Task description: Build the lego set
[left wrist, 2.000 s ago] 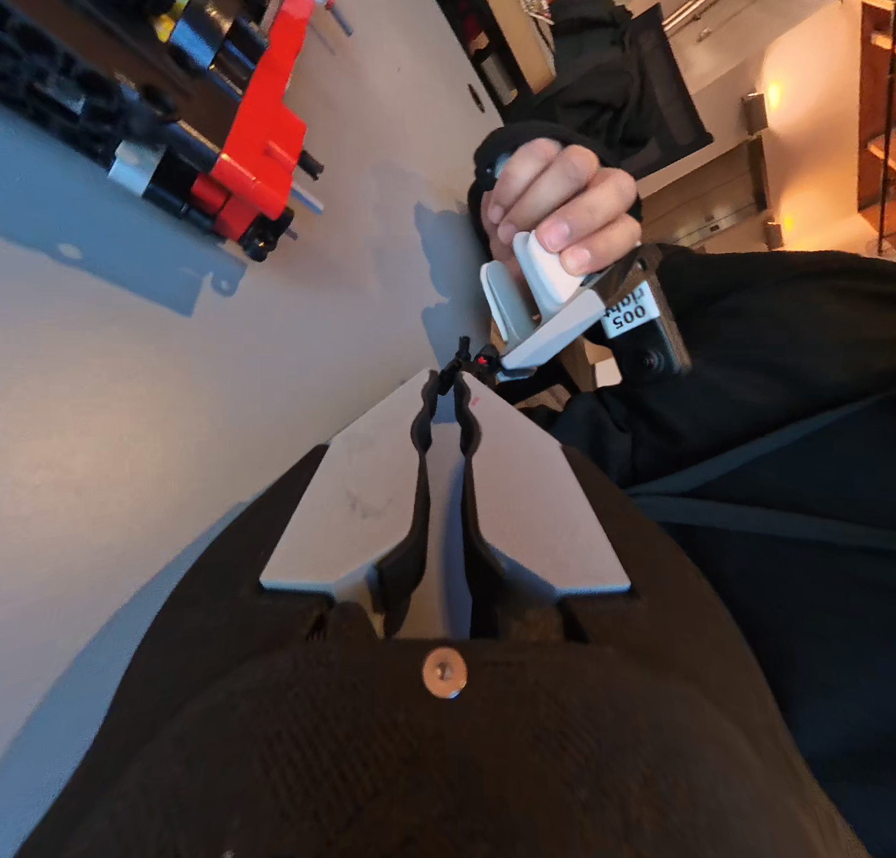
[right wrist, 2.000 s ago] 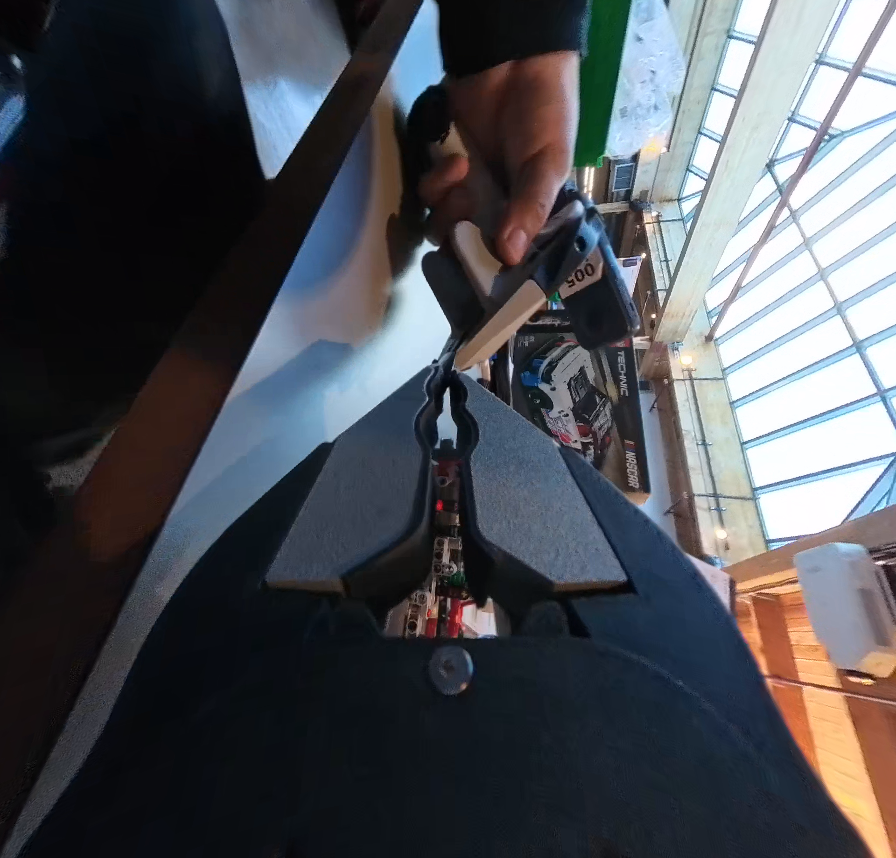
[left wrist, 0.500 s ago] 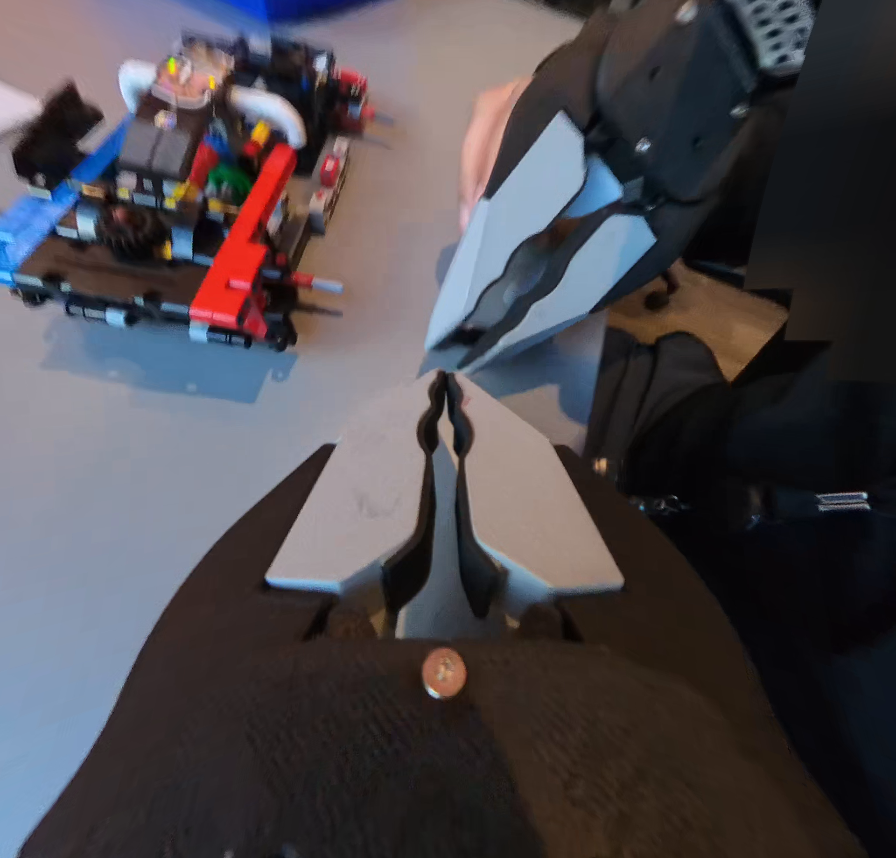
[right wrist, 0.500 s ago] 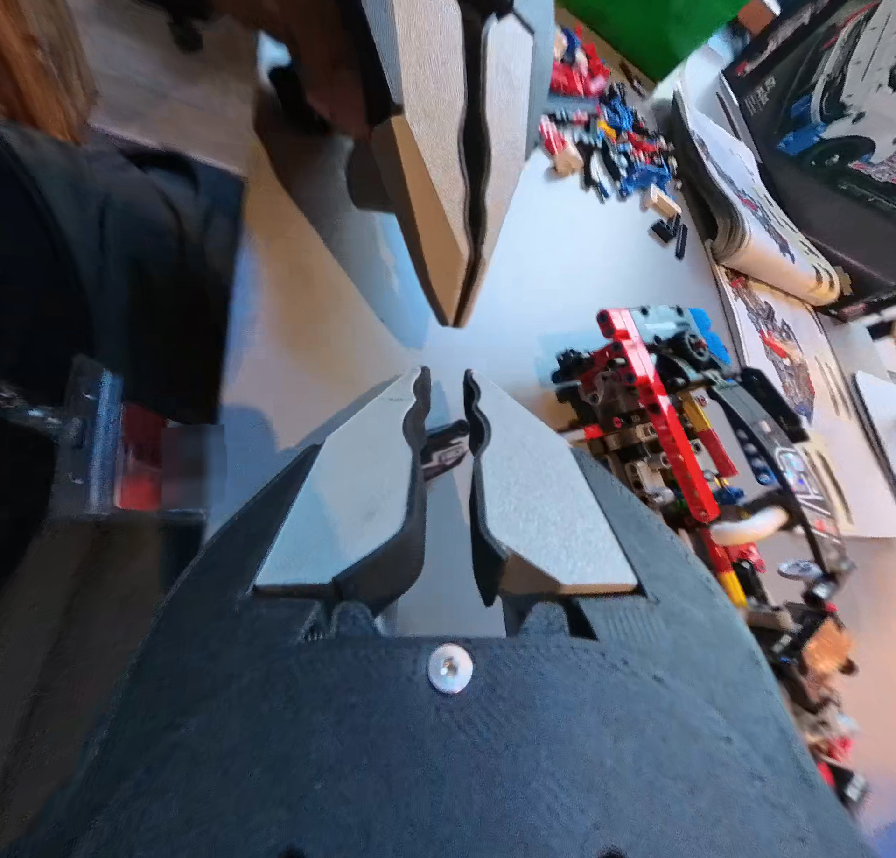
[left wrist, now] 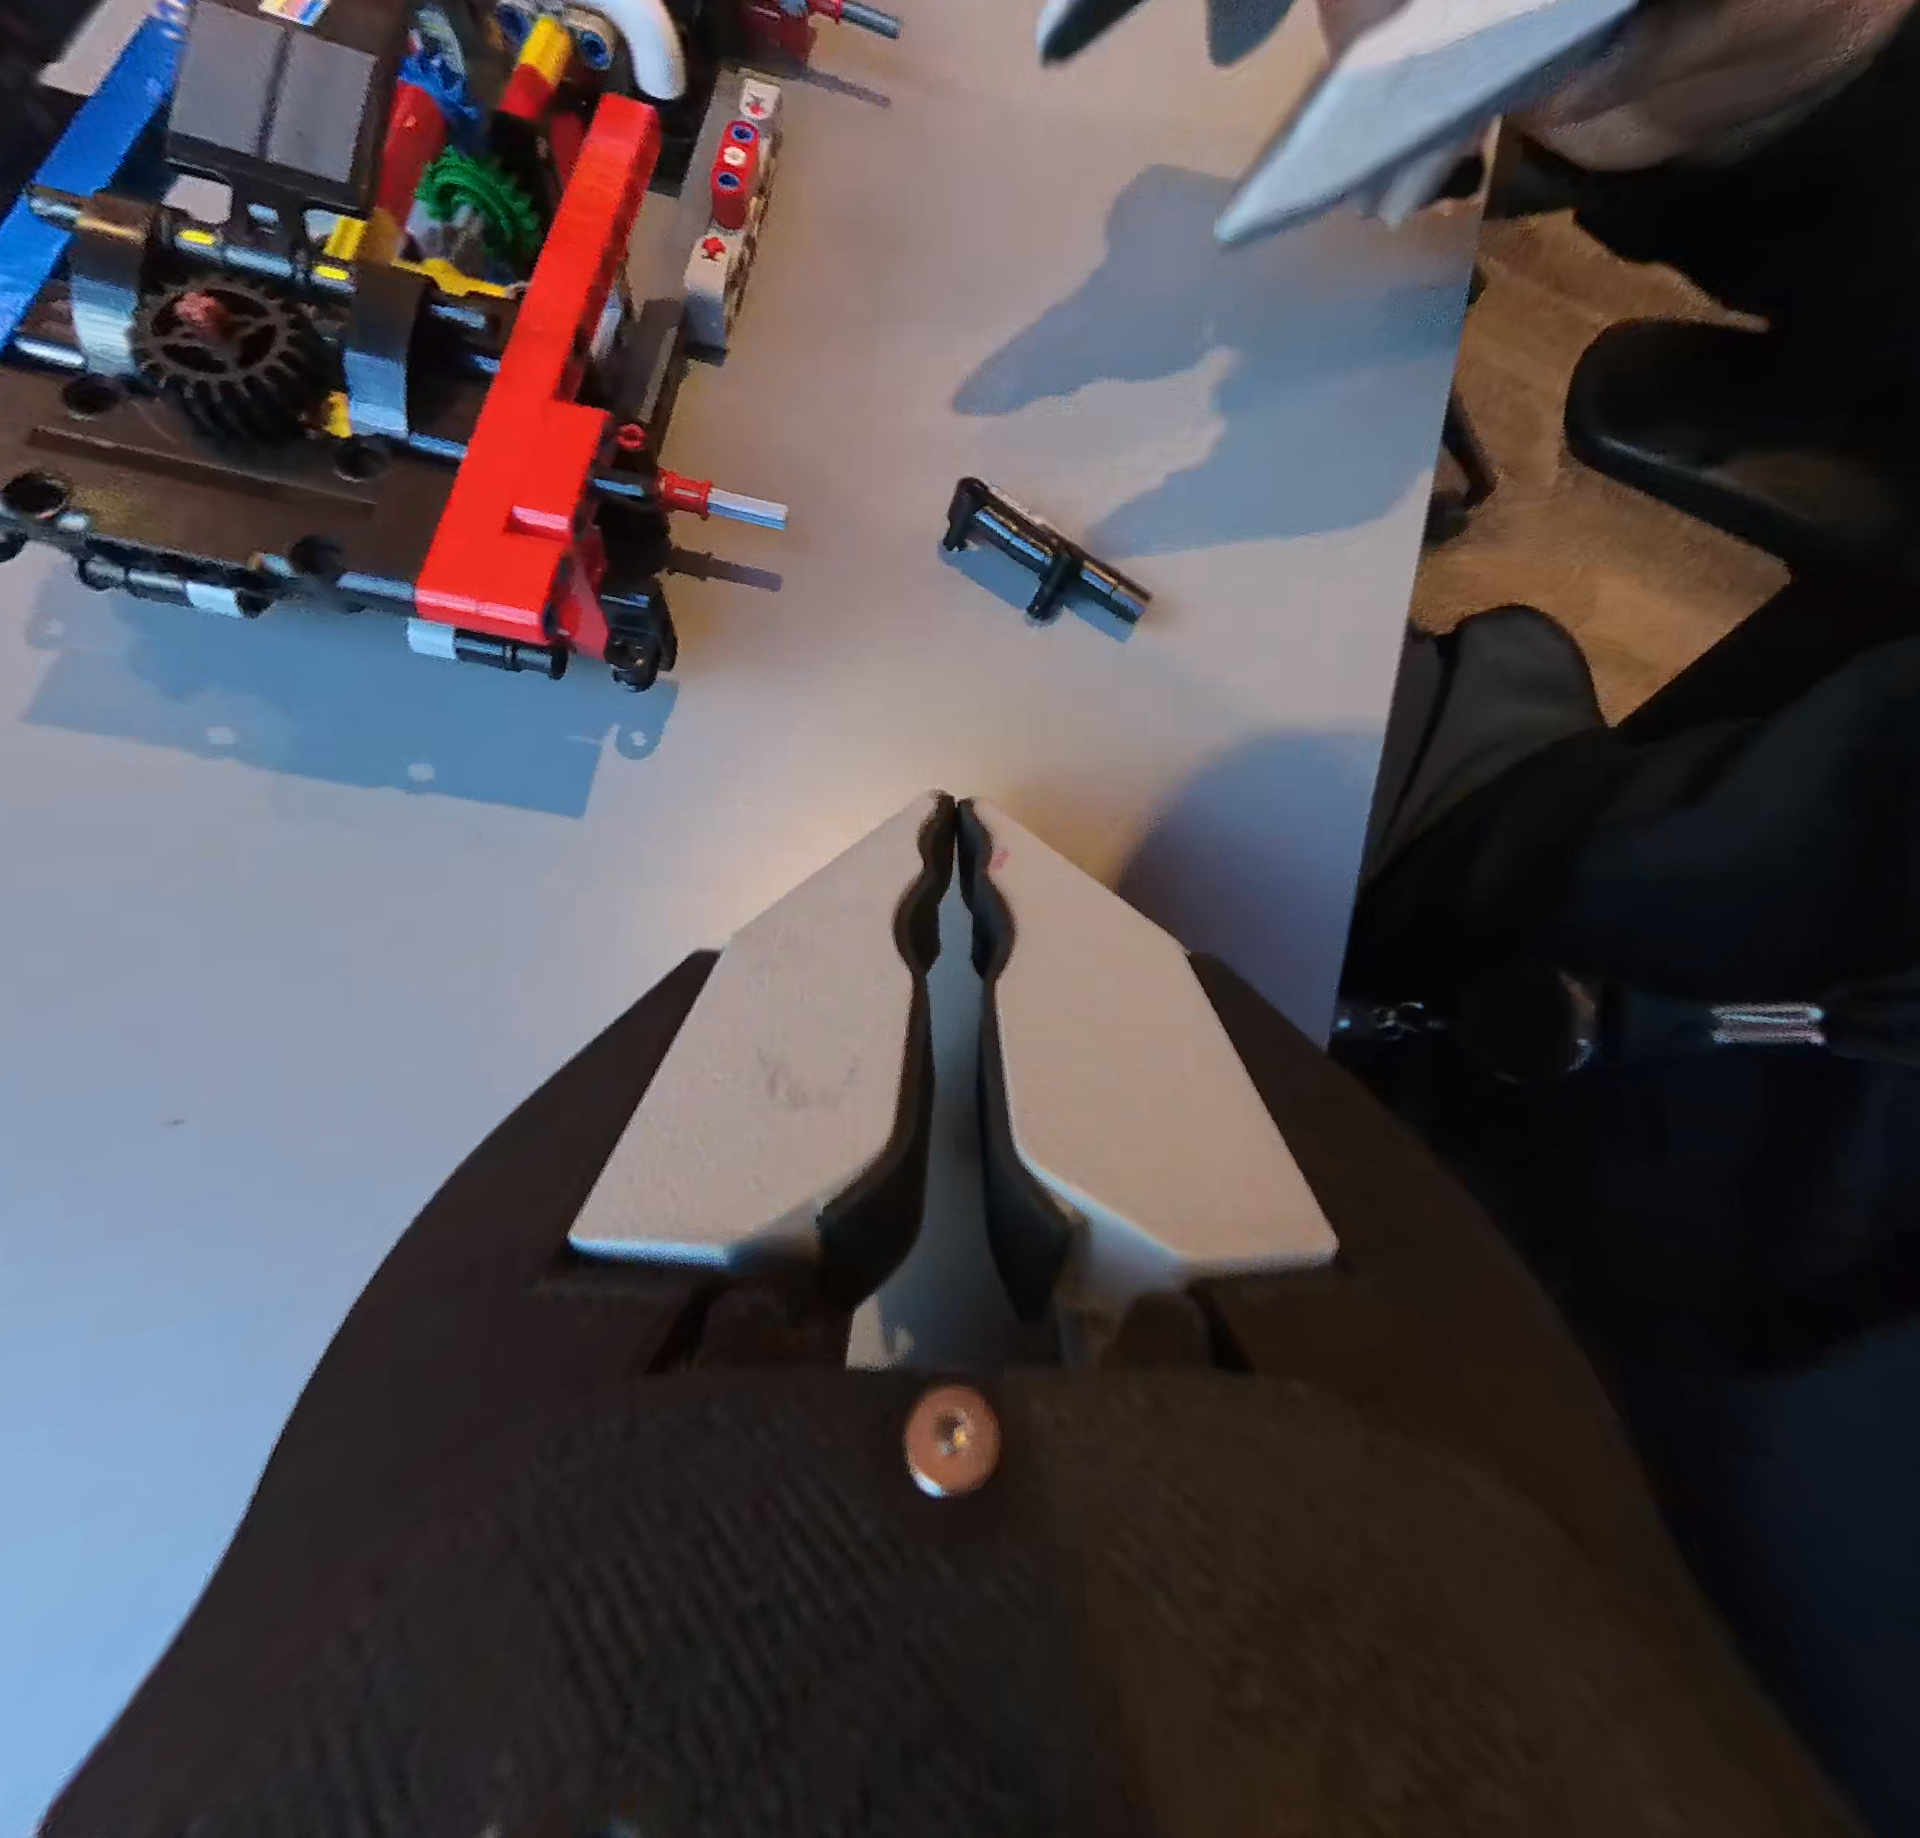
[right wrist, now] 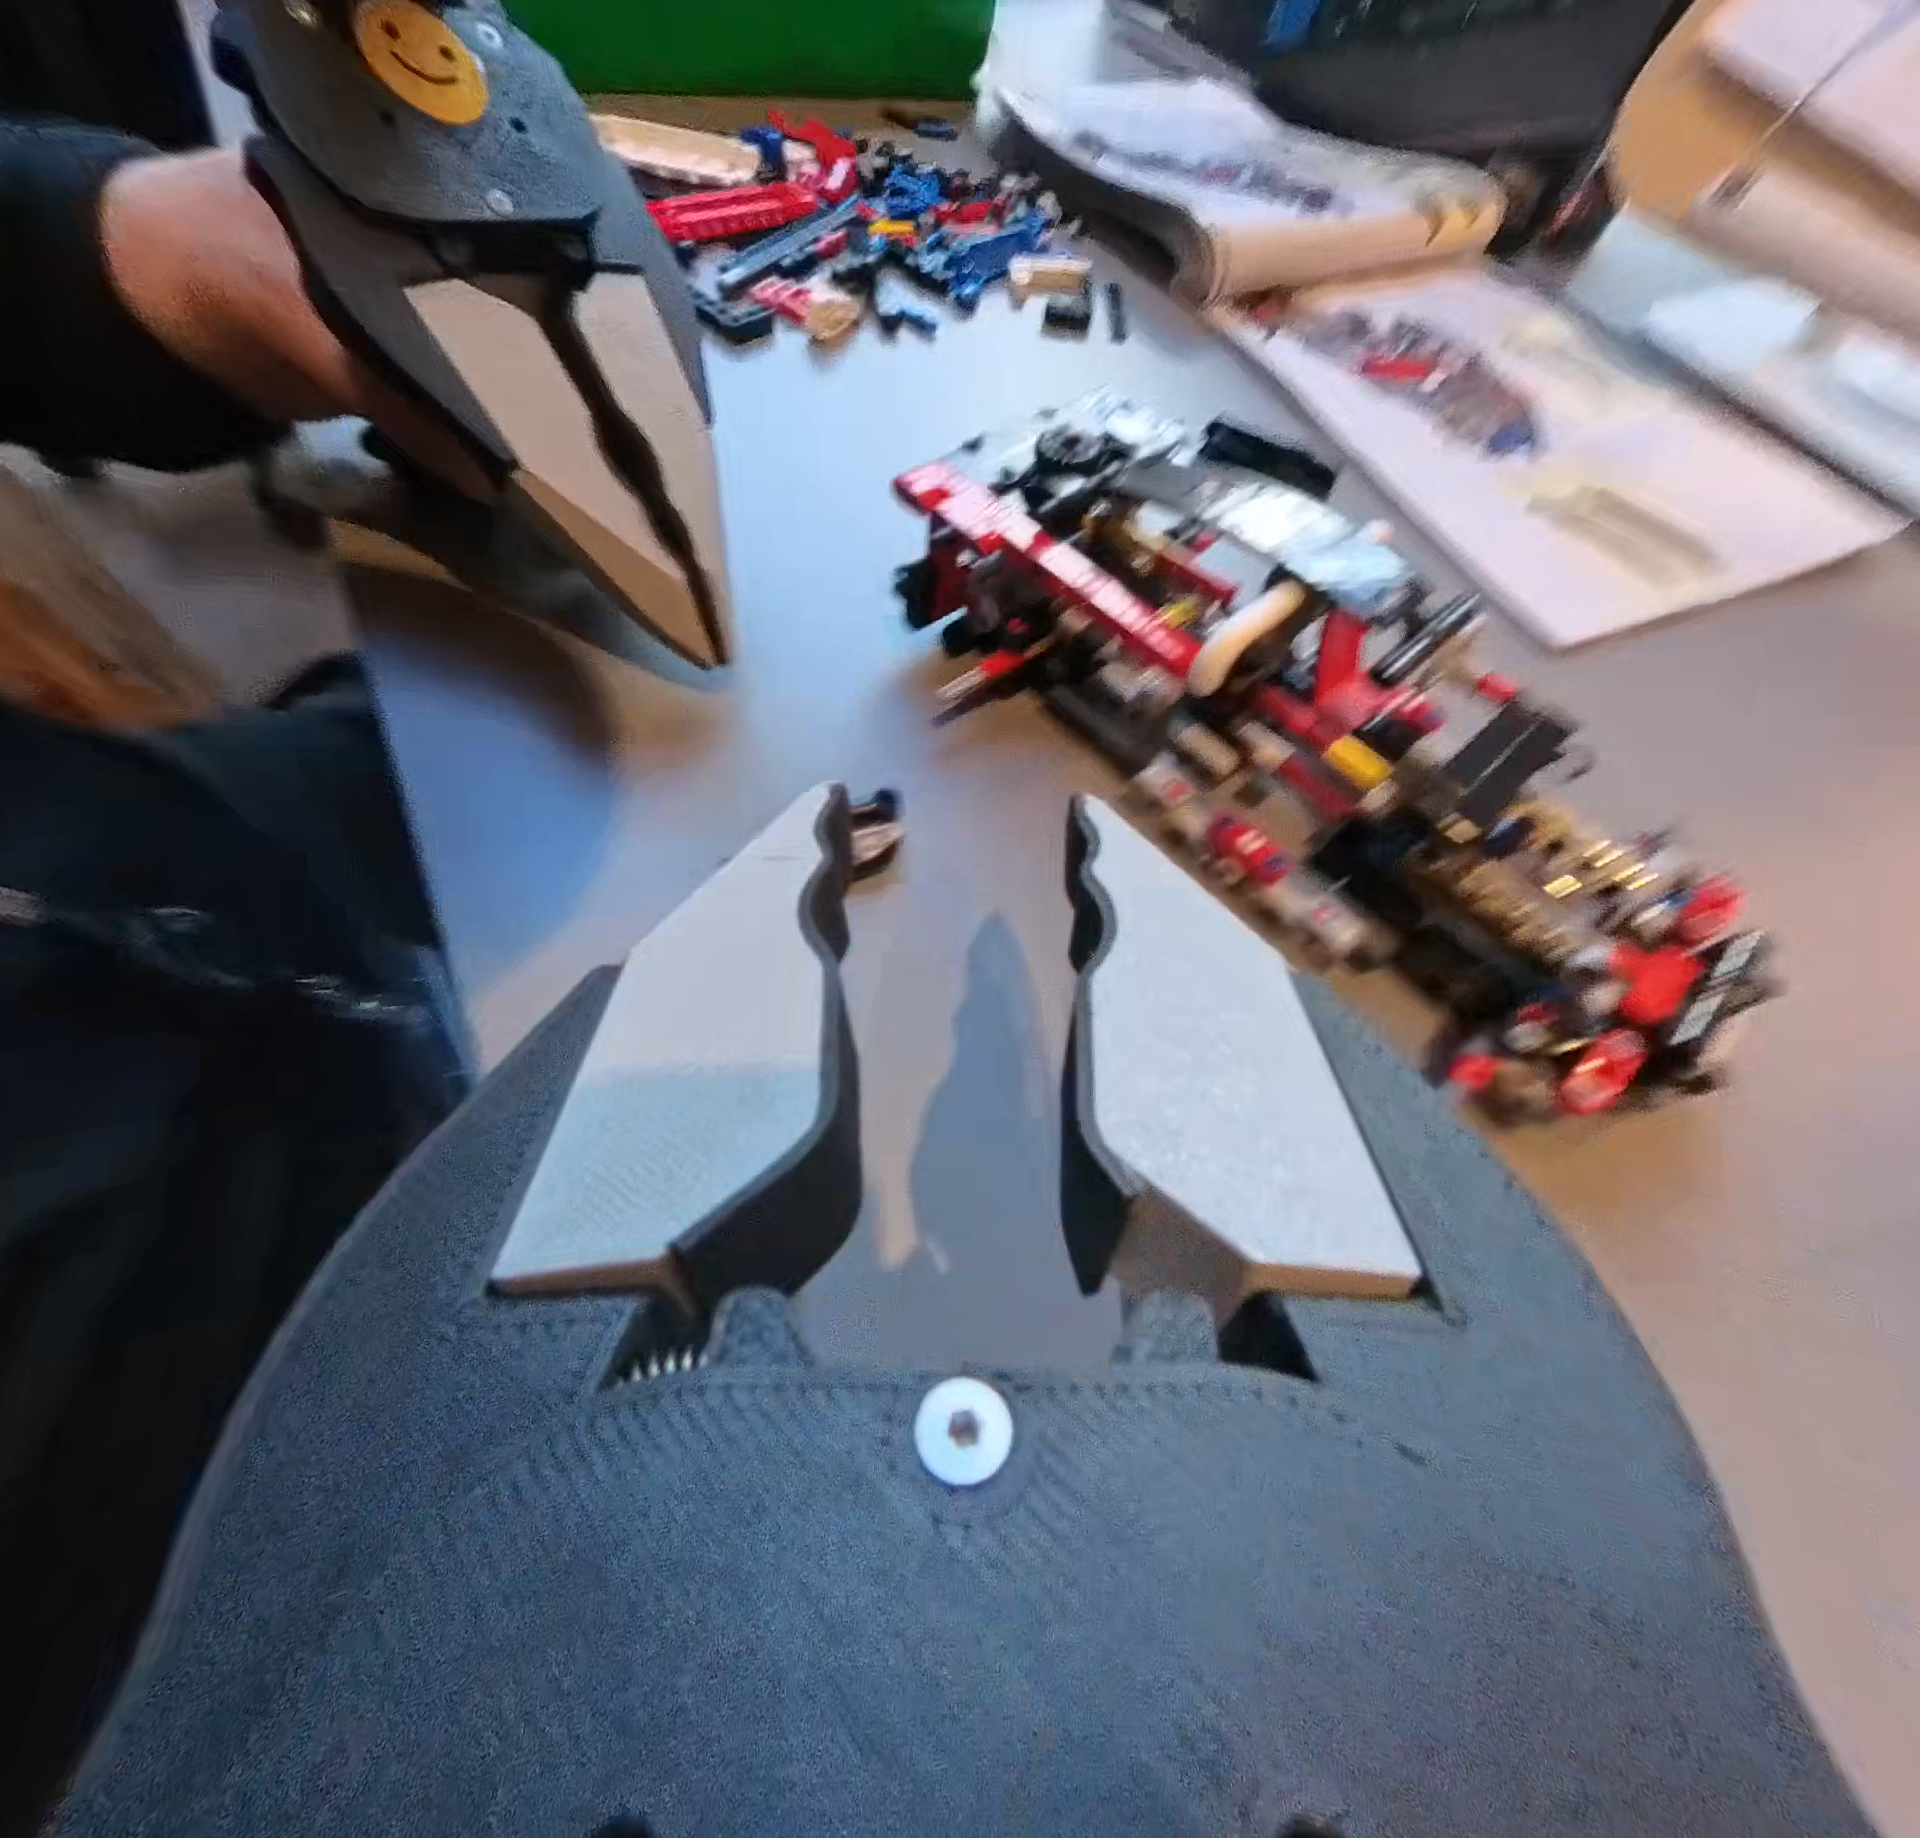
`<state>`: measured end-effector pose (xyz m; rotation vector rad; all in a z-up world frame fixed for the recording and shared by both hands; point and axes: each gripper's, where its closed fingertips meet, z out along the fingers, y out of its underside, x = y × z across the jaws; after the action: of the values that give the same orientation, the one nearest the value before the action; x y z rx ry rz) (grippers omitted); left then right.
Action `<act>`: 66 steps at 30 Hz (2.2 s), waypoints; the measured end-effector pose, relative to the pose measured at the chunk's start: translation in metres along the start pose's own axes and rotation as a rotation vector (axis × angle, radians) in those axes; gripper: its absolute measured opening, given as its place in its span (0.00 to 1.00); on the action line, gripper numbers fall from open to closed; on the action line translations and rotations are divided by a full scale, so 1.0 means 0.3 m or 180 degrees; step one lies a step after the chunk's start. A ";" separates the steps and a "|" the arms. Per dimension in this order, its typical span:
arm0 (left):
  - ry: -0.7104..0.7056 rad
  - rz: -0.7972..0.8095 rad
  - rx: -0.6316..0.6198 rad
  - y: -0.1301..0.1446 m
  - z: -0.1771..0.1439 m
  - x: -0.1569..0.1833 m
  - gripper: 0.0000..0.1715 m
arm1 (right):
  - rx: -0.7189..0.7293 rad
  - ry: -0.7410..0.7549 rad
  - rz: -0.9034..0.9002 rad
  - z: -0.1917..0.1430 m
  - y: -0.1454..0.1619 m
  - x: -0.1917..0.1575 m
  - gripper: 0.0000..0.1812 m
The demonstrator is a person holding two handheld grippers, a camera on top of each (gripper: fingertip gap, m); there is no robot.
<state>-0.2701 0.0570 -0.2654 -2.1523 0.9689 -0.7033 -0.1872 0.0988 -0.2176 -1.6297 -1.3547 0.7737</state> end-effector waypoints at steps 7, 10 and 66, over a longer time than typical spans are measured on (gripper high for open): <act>-0.0129 0.0244 -0.0029 0.000 0.009 0.009 0.00 | -0.0564 -0.0031 -0.0183 0.079 0.107 -0.080 0.30; -0.0302 0.0254 0.0085 -0.014 -0.004 -0.010 0.00 | -0.0714 -0.0148 -0.0015 0.110 0.119 -0.113 0.35; -0.0131 0.0745 0.0127 0.001 -0.023 0.050 0.11 | -0.0750 -0.0775 -0.0596 0.102 0.157 -0.003 0.21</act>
<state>-0.2663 0.0425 -0.2584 -1.9701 1.1518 -0.5573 -0.1931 0.1028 -0.2734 -1.5943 -1.8021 0.7396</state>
